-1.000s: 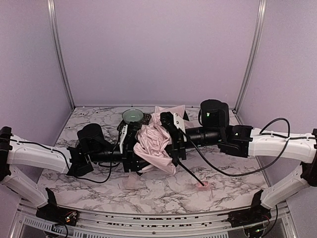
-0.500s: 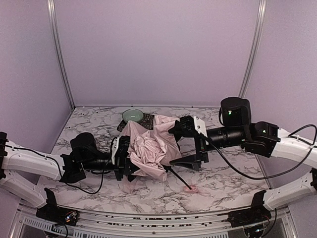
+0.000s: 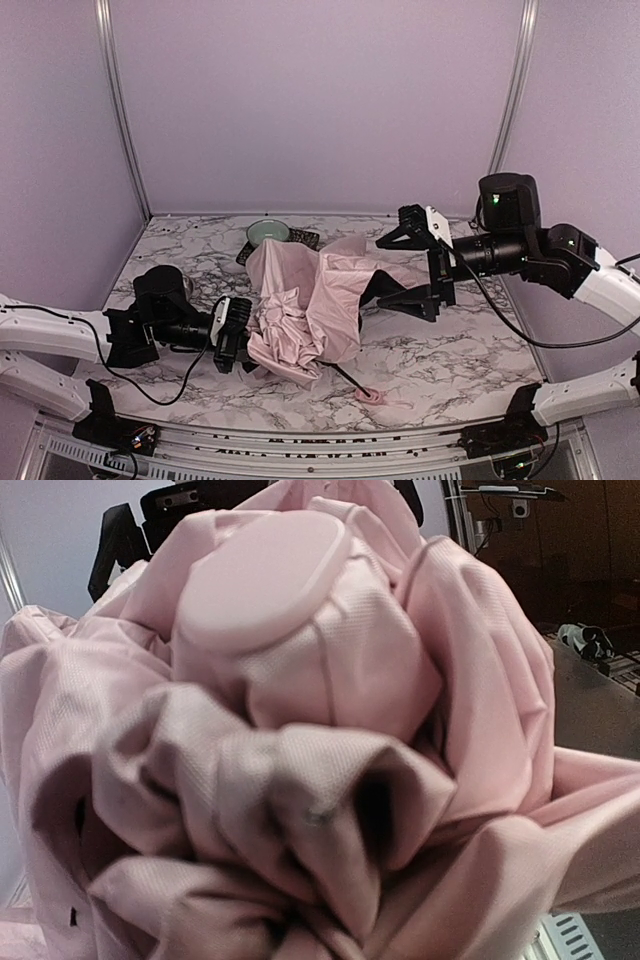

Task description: Put away the umbrella

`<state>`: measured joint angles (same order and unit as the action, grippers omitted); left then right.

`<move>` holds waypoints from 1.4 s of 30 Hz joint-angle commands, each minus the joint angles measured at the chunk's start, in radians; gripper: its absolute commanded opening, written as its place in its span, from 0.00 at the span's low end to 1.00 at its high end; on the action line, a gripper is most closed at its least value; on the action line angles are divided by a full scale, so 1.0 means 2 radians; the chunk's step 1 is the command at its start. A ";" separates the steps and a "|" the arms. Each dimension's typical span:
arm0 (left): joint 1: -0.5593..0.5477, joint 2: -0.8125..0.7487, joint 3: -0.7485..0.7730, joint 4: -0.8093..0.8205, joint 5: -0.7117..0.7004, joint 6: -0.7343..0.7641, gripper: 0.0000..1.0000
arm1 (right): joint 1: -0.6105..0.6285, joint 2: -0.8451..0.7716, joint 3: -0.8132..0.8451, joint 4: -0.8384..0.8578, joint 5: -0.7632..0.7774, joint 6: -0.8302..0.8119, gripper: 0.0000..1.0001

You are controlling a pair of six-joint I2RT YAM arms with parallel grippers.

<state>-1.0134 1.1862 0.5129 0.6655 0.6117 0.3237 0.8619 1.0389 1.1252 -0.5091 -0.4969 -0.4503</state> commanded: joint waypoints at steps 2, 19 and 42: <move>0.000 -0.027 0.001 -0.003 0.032 0.018 0.00 | -0.036 0.001 0.023 -0.020 -0.043 -0.015 1.00; -0.001 -0.016 0.021 -0.002 -0.041 0.014 0.00 | 0.093 0.247 0.105 0.004 -0.226 0.006 1.00; -0.001 0.004 0.006 0.055 -0.116 -0.041 0.23 | 0.080 0.216 0.034 0.159 -0.143 0.100 0.36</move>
<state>-1.0264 1.2133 0.5243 0.6724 0.4366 0.2226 1.0386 1.5398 1.2282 -0.2913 -0.7006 -0.2897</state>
